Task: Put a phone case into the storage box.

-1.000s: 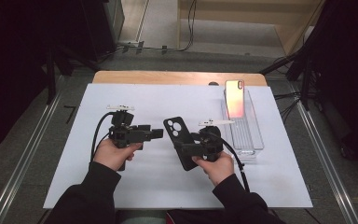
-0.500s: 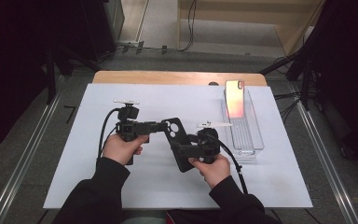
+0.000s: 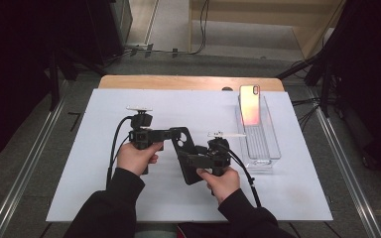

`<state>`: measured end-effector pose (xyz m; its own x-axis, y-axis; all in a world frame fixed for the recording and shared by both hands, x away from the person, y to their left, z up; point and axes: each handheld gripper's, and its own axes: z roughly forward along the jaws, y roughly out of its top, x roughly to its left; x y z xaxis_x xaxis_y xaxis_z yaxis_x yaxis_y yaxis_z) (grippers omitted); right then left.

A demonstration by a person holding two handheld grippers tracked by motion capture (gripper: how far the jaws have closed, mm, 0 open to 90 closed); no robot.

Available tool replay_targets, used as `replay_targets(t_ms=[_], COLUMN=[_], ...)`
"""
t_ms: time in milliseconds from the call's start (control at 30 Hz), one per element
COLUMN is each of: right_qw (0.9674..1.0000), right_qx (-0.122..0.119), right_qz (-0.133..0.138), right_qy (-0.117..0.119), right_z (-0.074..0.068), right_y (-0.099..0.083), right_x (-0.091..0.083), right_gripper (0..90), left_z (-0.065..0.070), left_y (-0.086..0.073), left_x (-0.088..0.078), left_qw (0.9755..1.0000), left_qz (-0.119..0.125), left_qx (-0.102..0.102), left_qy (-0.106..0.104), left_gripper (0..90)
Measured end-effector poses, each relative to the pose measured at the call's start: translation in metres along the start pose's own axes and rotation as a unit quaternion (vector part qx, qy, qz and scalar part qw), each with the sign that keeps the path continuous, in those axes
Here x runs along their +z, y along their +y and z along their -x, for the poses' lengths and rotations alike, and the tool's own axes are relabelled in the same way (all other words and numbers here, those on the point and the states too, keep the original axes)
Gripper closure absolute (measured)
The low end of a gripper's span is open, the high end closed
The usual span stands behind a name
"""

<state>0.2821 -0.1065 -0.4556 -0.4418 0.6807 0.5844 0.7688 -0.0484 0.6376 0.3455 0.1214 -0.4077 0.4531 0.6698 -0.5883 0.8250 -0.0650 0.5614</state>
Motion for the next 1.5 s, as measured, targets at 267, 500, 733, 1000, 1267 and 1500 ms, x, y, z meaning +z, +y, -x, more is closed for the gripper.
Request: replay_targets(t_ms=[267,500,733,1000,1267,1500], right_qw=[1.0000,0.9997,0.9993,0.9940,0.9911,0.9890], right_qx=[-0.008,-0.022,-0.034,-0.108,-0.131,-0.146], right_qz=[0.003,0.002,0.010,0.009,-0.024,-0.019], right_qy=[0.000,-0.006,-0.010,-0.018,-0.006,-0.016], right_z=[-0.004,-0.004,-0.006,-0.008,-0.001,0.003], right_y=[-0.003,-0.004,-0.003,0.000,0.005,0.007], right_x=[0.004,0.007,0.007,0.000,-0.004,-0.019], right_gripper=[13.8,13.3,12.4,9.0,0.0,0.0], left_z=[-0.005,-0.004,-0.002,0.001,0.004,0.011], left_y=[-0.001,-0.002,-0.002,0.000,0.000,-0.003], left_x=[0.000,0.000,-0.002,-0.011,-0.019,-0.022], left_qw=[0.9990,0.9974,0.9951,0.9958,0.9965,0.9952], left_qz=[0.004,0.010,0.016,0.032,0.055,0.080], left_qx=[-0.028,-0.037,-0.057,-0.042,-0.012,0.039], left_qy=[-0.033,-0.062,-0.079,-0.074,-0.063,-0.041], left_gripper=[69.2,76.4,78.3,78.7,78.6,78.5])
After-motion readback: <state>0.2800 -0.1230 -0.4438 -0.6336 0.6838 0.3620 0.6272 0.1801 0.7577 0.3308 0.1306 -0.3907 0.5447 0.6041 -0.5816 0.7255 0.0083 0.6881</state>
